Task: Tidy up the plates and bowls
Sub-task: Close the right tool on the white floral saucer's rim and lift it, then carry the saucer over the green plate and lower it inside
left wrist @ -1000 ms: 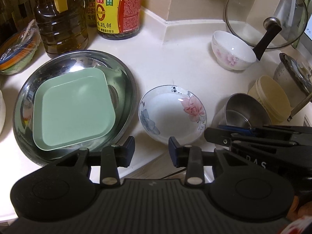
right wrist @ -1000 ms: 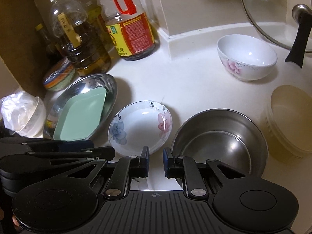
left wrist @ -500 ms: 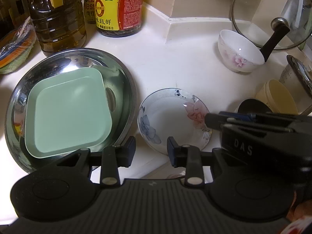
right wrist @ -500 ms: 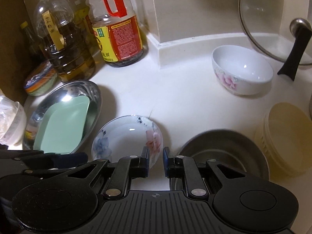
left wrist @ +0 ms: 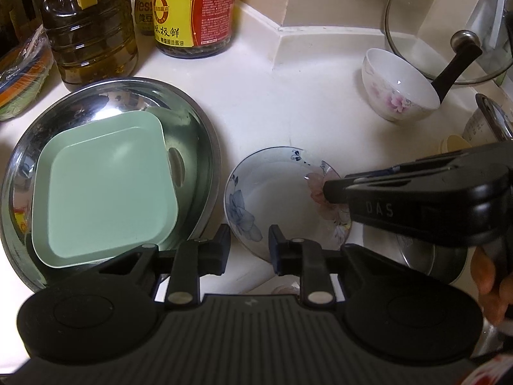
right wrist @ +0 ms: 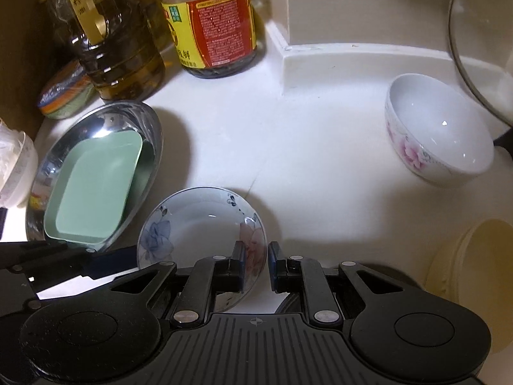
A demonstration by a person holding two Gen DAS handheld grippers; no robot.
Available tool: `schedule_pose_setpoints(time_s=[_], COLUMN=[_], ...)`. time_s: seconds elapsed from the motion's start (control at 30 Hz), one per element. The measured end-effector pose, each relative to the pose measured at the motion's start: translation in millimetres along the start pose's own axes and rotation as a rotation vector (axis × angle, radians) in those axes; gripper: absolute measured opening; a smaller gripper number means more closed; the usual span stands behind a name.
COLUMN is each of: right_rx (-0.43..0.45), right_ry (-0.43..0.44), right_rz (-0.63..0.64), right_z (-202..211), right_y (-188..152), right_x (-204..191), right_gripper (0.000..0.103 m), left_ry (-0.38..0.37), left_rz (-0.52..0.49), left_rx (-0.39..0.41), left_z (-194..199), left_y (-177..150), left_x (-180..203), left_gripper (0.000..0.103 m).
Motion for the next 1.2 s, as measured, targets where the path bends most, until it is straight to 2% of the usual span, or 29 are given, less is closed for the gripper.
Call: schedule_pose_setpoints(time_s=[0.17,0.37,0.77,1.2], right_rx=[-0.036,-0.037,0.015,0.057], right_ry=[0.017,0.029,0.045,0.074], right_rz=[0.034,0.017,-0.036,-0.031], right_z=[-9.9,-10.6,5.5,20.5], right_y=[1.7,1.2,6.2,17.8], right_x=[-4.3,-2.7,9.5,0.3], right_gripper=[0.015,0.014,0.011,0.011], left_ry=[0.008,0.02,0.009,0.023], left_rz=[0.005,0.004,-0.021,-0.013], left_rx=[-0.006,-0.002,0.032,0.086], left_z=[-5.0,-8.0,-0.9,17.9], left_y=[1.9,7.1,19.3,29.9], left_x=[0.5,2.0,10.1,0.6], left_gripper=[0.021,0.02,0.02,0.02])
Point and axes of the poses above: each gripper's, at about its wrist camera, not at the fingertips, and z roughly against the way its jaws point, x to its right, y to its top, the point moved 8 cm from there along -z, roughly the way its jaws point, and after that the axes turned 4 degrees about -y, right-handed, at the moved point
